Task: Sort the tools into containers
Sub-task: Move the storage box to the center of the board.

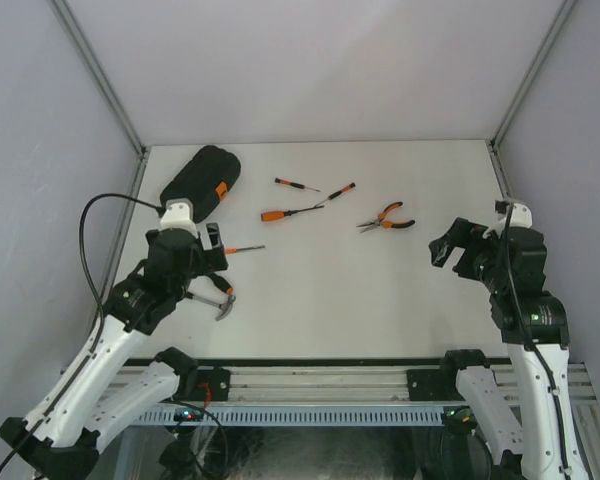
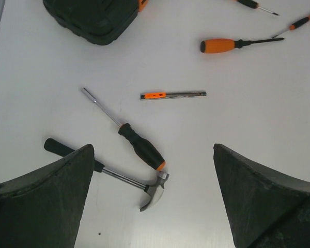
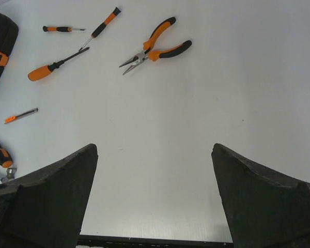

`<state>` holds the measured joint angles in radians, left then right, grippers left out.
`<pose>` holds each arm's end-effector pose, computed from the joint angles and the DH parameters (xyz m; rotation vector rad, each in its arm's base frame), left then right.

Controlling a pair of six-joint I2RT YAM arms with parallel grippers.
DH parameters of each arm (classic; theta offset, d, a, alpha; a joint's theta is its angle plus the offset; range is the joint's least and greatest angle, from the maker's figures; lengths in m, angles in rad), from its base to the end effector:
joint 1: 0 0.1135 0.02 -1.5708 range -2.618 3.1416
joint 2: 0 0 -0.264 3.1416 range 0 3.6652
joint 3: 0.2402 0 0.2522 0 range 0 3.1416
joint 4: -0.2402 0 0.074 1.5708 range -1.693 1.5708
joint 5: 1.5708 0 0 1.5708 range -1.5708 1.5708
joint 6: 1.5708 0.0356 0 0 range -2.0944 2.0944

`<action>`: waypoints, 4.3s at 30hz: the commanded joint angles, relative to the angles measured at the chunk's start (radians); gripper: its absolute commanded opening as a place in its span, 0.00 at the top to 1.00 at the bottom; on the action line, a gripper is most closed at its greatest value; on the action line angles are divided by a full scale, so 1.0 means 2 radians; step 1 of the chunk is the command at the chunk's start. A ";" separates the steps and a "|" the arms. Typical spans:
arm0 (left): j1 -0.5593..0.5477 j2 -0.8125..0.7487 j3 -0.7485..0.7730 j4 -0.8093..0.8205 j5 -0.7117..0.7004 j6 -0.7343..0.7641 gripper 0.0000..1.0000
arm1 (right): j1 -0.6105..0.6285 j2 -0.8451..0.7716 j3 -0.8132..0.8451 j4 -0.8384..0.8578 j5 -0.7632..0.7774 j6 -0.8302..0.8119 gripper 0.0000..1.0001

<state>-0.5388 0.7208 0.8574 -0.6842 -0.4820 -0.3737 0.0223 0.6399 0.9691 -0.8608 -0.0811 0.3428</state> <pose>0.1340 -0.0609 0.3256 -0.1119 2.0477 -0.0543 0.1149 0.0054 0.3516 0.2890 2.0953 0.3040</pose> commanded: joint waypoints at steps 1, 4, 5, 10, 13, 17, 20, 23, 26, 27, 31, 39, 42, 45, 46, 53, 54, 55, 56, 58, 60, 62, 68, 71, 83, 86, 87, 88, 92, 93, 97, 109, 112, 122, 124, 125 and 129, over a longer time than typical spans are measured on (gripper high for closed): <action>0.060 0.025 0.039 0.011 0.052 0.001 0.00 | 0.001 -0.005 0.001 0.009 -0.016 0.018 0.09; 0.106 0.055 0.056 0.017 0.075 0.013 0.00 | 0.001 -0.007 -0.007 0.014 -0.032 0.026 0.09; 0.116 0.067 0.063 0.021 0.075 0.016 0.00 | 0.002 -0.007 -0.010 0.014 -0.036 0.028 0.09; 0.151 0.124 0.085 0.054 0.089 0.023 0.00 | 0.002 -0.009 -0.028 0.027 -0.066 0.039 0.09; 0.164 0.146 0.086 0.083 0.103 0.021 0.00 | 0.003 -0.009 -0.031 0.029 -0.073 0.038 0.09; 0.187 0.174 0.098 0.108 0.134 0.001 0.00 | 0.003 -0.009 -0.037 0.032 -0.073 0.036 0.09; 0.195 0.201 0.123 0.112 0.128 0.000 0.00 | 0.003 -0.009 -0.043 0.040 -0.087 0.041 0.09; 0.197 0.229 0.146 0.113 0.115 -0.001 0.00 | 0.004 -0.009 -0.049 0.048 -0.102 0.049 0.09; 0.198 0.251 0.160 0.124 0.103 -0.009 0.00 | 0.008 -0.012 -0.054 0.051 -0.107 0.055 0.09; 0.198 0.256 0.162 0.131 0.100 -0.012 0.01 | 0.010 -0.013 -0.055 0.051 -0.107 0.055 0.09; 0.198 0.282 0.179 0.157 0.089 -0.019 0.01 | 0.014 -0.017 -0.057 0.051 -0.106 0.059 0.09; 0.199 0.364 0.245 0.193 0.062 -0.005 0.01 | 0.020 -0.020 -0.063 0.048 -0.105 0.061 0.09; 0.202 0.405 0.277 0.194 0.060 0.007 0.02 | 0.022 -0.018 -0.065 0.048 -0.106 0.061 0.09; 0.213 0.442 0.300 0.206 0.069 0.019 0.02 | 0.025 -0.012 -0.066 0.050 -0.104 0.059 0.09; 0.217 0.453 0.307 0.211 0.074 0.021 0.02 | 0.026 -0.009 -0.065 0.051 -0.103 0.058 0.09; 0.256 0.538 0.360 0.235 0.123 0.015 0.03 | 0.031 0.018 -0.073 0.071 -0.098 0.057 0.09; 0.259 0.549 0.367 0.241 0.130 0.016 0.03 | 0.032 0.022 -0.074 0.073 -0.098 0.057 0.09; 0.264 0.558 0.372 0.247 0.137 0.017 0.03 | 0.033 0.025 -0.074 0.075 -0.097 0.056 0.09; 0.268 0.566 0.374 0.256 0.143 0.017 0.04 | 0.034 0.028 -0.075 0.077 -0.096 0.055 0.09; 0.277 0.579 0.373 0.276 0.159 0.013 0.04 | 0.036 0.033 -0.077 0.080 -0.092 0.052 0.09; 0.286 0.590 0.370 0.294 0.171 0.009 0.04 | 0.036 0.038 -0.080 0.083 -0.091 0.050 0.09; 0.297 0.600 0.370 0.313 0.181 0.008 0.04 | 0.037 0.044 -0.083 0.085 -0.090 0.048 0.09; 0.326 0.637 0.393 0.342 0.219 0.018 0.04 | 0.039 0.050 -0.096 0.094 -0.090 0.046 0.09; 0.342 0.657 0.408 0.345 0.243 0.021 0.04 | 0.039 0.053 -0.102 0.099 -0.093 0.045 0.09; 0.385 0.739 0.519 0.258 0.364 0.068 0.04 | 0.042 0.066 -0.102 0.103 -0.102 0.035 0.09; 0.384 0.767 0.557 0.222 0.382 0.080 0.05 | 0.043 0.067 -0.102 0.099 -0.099 0.030 0.09; 0.384 0.773 0.564 0.214 0.385 0.083 0.05 | 0.043 0.067 -0.103 0.099 -0.100 0.029 0.09; 0.384 0.778 0.571 0.207 0.389 0.087 0.05 | 0.043 0.067 -0.102 0.099 -0.101 0.028 0.09; 0.385 0.798 0.597 0.178 0.400 0.102 0.05 | 0.043 0.066 -0.102 0.095 -0.102 0.025 0.09; 0.385 0.803 0.605 0.169 0.404 0.105 0.05 | 0.043 0.067 -0.102 0.094 -0.101 0.024 0.09; 0.385 0.816 0.624 0.145 0.411 0.112 0.05 | 0.043 0.067 -0.102 0.095 -0.105 0.023 0.09; 0.385 0.861 0.685 0.081 0.440 0.112 0.06 | 0.043 0.067 -0.102 0.101 -0.119 0.022 0.09; 0.382 0.860 0.683 0.074 0.451 0.117 0.07 | 0.043 0.066 -0.102 0.102 -0.123 0.021 0.09; 0.346 0.822 0.598 0.091 0.501 0.153 0.17 | 0.044 0.058 -0.102 0.107 -0.138 0.023 0.09; 0.336 0.812 0.584 0.092 0.503 0.163 0.19 | 0.044 0.053 -0.102 0.105 -0.139 0.023 0.09; 0.327 0.803 0.573 0.087 0.494 0.175 0.20 | 0.044 0.047 -0.102 0.101 -0.138 0.022 0.09; 0.315 0.784 0.560 0.080 0.479 0.179 0.21 | 0.044 0.036 -0.103 0.092 -0.136 0.021 0.09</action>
<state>0.1444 2.3692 2.0220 -0.4641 0.4778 -0.0761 0.1062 0.7448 0.7582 -0.6971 -0.3458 0.4038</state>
